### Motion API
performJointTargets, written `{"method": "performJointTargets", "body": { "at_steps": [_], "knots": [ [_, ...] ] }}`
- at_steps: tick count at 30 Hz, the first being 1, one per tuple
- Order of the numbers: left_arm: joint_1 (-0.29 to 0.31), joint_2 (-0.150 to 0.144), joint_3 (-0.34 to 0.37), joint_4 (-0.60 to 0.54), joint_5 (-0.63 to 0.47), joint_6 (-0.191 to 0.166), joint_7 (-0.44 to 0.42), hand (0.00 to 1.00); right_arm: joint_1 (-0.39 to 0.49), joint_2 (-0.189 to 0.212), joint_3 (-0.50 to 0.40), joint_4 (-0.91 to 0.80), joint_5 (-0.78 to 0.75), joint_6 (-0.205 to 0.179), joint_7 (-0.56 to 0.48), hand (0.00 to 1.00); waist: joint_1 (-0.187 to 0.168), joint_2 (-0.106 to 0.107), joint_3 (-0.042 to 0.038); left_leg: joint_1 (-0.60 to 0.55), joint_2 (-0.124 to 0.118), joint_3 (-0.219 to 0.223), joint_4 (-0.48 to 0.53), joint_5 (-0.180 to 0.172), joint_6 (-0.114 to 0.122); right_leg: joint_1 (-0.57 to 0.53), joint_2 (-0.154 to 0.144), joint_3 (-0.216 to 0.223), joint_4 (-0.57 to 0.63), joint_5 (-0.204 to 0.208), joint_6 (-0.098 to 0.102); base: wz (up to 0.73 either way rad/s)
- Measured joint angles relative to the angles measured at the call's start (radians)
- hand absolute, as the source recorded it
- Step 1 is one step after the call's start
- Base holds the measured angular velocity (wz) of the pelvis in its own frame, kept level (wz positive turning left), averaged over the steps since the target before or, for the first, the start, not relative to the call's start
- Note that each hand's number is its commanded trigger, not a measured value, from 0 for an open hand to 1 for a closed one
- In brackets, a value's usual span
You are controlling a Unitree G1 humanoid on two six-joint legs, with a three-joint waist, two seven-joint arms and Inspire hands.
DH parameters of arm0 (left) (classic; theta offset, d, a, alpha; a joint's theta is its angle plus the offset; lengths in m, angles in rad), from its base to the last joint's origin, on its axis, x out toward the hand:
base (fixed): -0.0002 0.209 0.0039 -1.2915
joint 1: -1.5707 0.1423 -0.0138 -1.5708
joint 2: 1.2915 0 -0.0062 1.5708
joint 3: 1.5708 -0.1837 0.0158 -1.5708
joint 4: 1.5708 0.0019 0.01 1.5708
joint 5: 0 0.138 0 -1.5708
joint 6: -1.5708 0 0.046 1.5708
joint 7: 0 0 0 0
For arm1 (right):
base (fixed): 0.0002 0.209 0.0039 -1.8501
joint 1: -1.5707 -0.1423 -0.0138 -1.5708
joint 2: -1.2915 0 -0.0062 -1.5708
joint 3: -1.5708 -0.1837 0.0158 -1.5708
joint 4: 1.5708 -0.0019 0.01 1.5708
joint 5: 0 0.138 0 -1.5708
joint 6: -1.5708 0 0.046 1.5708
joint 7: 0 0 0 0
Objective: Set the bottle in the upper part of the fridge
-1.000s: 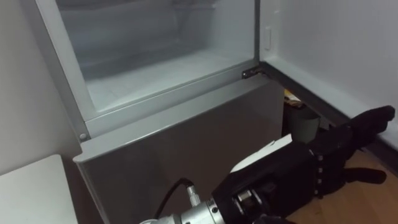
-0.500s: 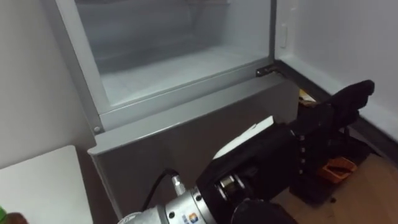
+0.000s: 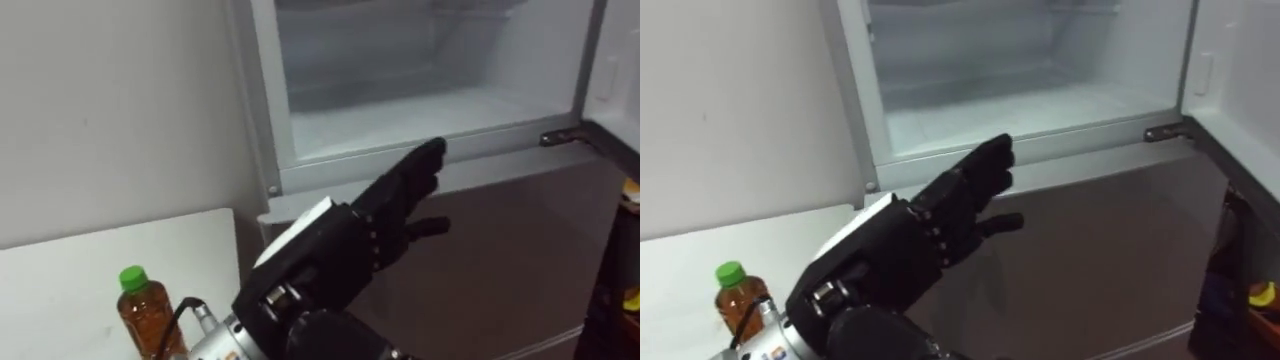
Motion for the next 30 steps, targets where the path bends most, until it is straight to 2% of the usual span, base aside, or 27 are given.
{"method": "performJointTargets", "body": {
  "at_steps": [2,3,4,5,6,8,12,15,18,19,21,23,26,28,30],
  "knots": [
    [0.017,0.004,0.057,-0.054,0.036,-0.022,0.025,0.0,0.007,0.004,0.023,0.0,0.002,-0.011,0.0,0.0,0.029,-0.003,-0.0028,0.001,0.0,-0.011,-0.001,0.003,-0.002,0.006,-0.001,-0.012,0.0,-0.001,-0.004,0.12],
    [0.019,0.006,0.071,-0.066,0.037,-0.031,0.031,0.0,0.007,0.004,0.023,0.0,0.0,-0.011,0.0,0.0,0.033,-0.003,-0.003,0.001,0.0,-0.014,-0.001,0.003,-0.002,0.008,-0.002,-0.016,-0.001,-0.001,-0.005,0.18],
    [0.022,0.007,0.095,-0.078,0.054,-0.052,0.05,0.0,0.01,0.004,0.023,-0.001,-0.001,-0.013,-0.004,0.0,0.047,-0.002,-0.0032,0.004,0.0,-0.019,0.0,0.004,-0.003,0.016,-0.003,-0.023,-0.004,-0.001,-0.005,0.21],
    [0.036,0.006,0.117,-0.094,0.057,-0.064,0.069,0.0,0.016,0.006,0.023,-0.003,-0.001,-0.018,-0.01,0.0,0.055,-0.002,-0.0065,0.006,-0.001,-0.022,0.0,0.004,-0.003,0.02,-0.005,-0.032,-0.005,-0.004,-0.006,0.2],
    [0.049,0.004,0.131,-0.106,0.057,-0.068,0.079,0.0,0.018,0.006,0.023,-0.004,-0.001,-0.02,-0.01,0.0,0.059,-0.002,-0.0071,0.007,-0.002,-0.023,-0.001,0.004,-0.003,0.021,-0.006,-0.034,-0.002,-0.006,-0.007,0.13],
    [0.098,-0.001,0.213,-0.14,0.056,-0.082,0.099,0.0,0.03,0.008,0.013,-0.008,0.0,-0.031,-0.01,0.0,0.088,0.0,-0.009,0.01,-0.009,-0.033,0.0,0.006,-0.005,0.021,-0.004,-0.028,0.002,-0.009,-0.01,0.0],
    [0.112,-0.003,0.337,-0.156,0.074,-0.094,0.185,0.0,0.049,0.009,-0.001,-0.011,-0.001,-0.031,-0.02,0.0,0.127,0.0,-0.0101,0.007,-0.01,-0.051,-0.001,0.007,-0.007,0.023,-0.005,-0.039,0.004,-0.016,-0.006,0.1],
    [0.117,-0.02,0.414,-0.17,0.134,-0.155,0.25,0.0,0.051,0.01,-0.008,-0.011,-0.019,-0.043,-0.018,0.0,0.138,-0.004,-0.0102,0.007,-0.015,-0.07,0.0,0.008,-0.006,0.034,-0.011,-0.06,0.003,-0.023,-0.002,0.23],
    [0.118,-0.021,0.45,-0.172,0.154,-0.196,0.289,0.0,0.052,0.021,-0.009,-0.012,-0.019,-0.06,-0.018,0.0,0.154,-0.005,-0.0115,0.007,-0.016,-0.07,0.0,0.008,-0.005,0.035,-0.014,-0.067,0.004,-0.026,0.0,0.09],
    [0.131,-0.021,0.473,-0.177,0.159,-0.214,0.309,0.0,0.058,0.029,-0.01,-0.016,-0.018,-0.064,-0.016,0.0,0.165,-0.006,-0.0121,0.006,-0.016,-0.072,0.0,0.008,-0.005,0.036,-0.014,-0.07,0.002,-0.025,-0.001,0.0],
    [0.163,-0.021,0.516,-0.189,0.186,-0.233,0.349,0.0,0.072,0.04,-0.017,-0.032,-0.019,-0.077,-0.013,0.0,0.165,-0.005,-0.0136,0.006,-0.016,-0.082,0.0,0.008,-0.005,0.039,-0.018,-0.083,0.002,-0.026,-0.002,0.13],
    [0.208,-0.022,0.553,-0.188,0.212,-0.258,0.425,0.0,0.093,0.042,-0.021,-0.055,-0.02,-0.086,-0.013,0.0,0.166,-0.002,-0.0148,0.008,-0.017,-0.095,0.0,0.008,-0.005,0.046,-0.019,-0.083,0.001,-0.028,-0.003,0.18],
    [0.261,-0.025,0.582,-0.188,0.256,-0.273,0.505,0.0,0.097,0.043,-0.021,-0.055,-0.022,-0.096,-0.013,0.0,0.175,0.0,-0.0146,0.012,-0.025,-0.102,0.001,0.008,-0.005,0.052,-0.02,-0.086,0.002,-0.031,-0.004,0.07],
    [0.278,-0.025,0.59,-0.184,0.271,-0.275,0.542,0.0,0.099,0.042,-0.026,-0.056,-0.029,-0.096,-0.014,0.0,0.177,-0.001,-0.013,0.012,-0.027,-0.112,0.001,0.008,-0.005,0.053,-0.021,-0.09,0.003,-0.032,-0.003,0.09],
    [0.308,-0.025,0.598,-0.166,0.271,-0.291,0.584,0.0,0.104,0.042,-0.037,-0.056,-0.031,-0.098,-0.018,0.0,0.177,0.003,-0.0098,0.022,-0.03,-0.126,0.0,0.008,-0.004,0.066,-0.025,-0.099,0.002,-0.035,-0.002,0.11]
  ]
}}
